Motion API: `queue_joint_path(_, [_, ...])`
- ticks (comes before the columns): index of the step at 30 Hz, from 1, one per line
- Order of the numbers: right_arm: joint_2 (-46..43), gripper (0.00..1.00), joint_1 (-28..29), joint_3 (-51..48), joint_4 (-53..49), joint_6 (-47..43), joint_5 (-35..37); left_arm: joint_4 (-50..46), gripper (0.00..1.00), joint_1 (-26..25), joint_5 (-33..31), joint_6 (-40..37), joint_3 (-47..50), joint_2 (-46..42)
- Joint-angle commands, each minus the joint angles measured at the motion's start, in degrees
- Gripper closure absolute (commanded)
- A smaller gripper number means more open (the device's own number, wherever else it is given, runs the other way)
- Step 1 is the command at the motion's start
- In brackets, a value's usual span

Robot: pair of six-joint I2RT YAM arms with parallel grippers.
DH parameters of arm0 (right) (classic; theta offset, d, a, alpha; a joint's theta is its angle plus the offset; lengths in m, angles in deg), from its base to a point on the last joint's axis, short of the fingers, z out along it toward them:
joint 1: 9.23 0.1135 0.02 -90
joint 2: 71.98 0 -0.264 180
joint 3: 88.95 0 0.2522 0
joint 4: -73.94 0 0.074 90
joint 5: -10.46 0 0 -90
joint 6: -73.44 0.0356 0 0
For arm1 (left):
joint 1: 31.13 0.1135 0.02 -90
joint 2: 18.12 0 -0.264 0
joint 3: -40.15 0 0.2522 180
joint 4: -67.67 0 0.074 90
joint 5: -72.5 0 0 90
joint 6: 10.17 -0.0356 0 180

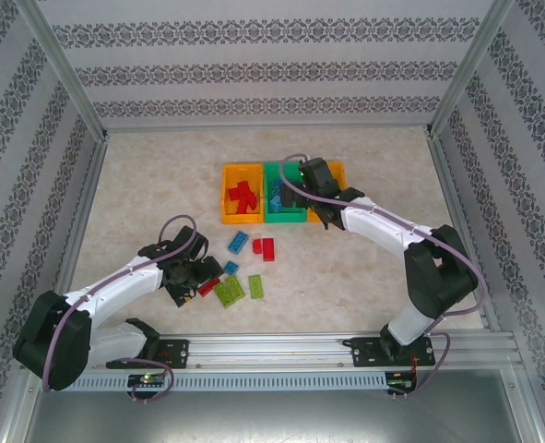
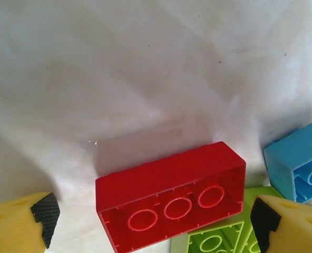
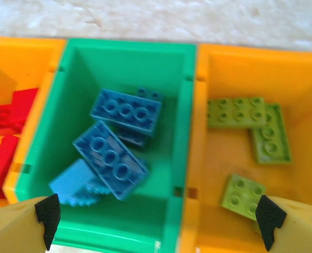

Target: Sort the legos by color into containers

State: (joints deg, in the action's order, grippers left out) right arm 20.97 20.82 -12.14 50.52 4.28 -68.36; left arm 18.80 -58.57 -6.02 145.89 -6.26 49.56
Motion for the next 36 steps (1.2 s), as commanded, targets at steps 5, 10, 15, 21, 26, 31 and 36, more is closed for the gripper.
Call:
queue_joint_path(5, [-4.82, 0.02, -1.48, -5.74, 2.59, 2.87, 0.05, 0.49, 0.05, -0.91, -1.79, 0.18, -1.68, 0.14])
queue_joint_path(10, [-5.12, 0.02, -1.48, -7.44, 2.57, 3.26, -0.07, -0.04, 0.05, -1.00, -1.99, -0.67, -2.99, 1.35])
queue_joint_path(15, [-6.95, 0.02, -1.50, -9.53, 2.64, 3.42, 0.77, -0.13, 0.06, -1.04, -1.95, -1.10, -3.61, 2.79])
queue_joint_path(21, [-11.83, 0.02, -1.64, -12.60, 3.05, 2.84, 3.38, -0.83, 0.09, -1.09, -2.17, -1.29, -3.51, 3.20])
queue_joint_path(26, [-14.66, 0.02, -2.08, -14.33, 3.23, 2.18, 4.36, -1.46, 0.10, -1.55, -1.74, -2.16, -4.78, 5.47])
queue_joint_path(31, [-15.68, 0.02, -2.88, -15.71, 3.21, 2.44, 3.96, -2.55, 0.10, -2.24, -1.55, -2.34, -5.41, 7.13])
queue_joint_path(36, [-16.30, 0.02, -3.34, -17.03, 3.70, 2.71, 3.50, -3.44, 0.13, -2.38, -1.97, -2.30, -5.82, 7.29])
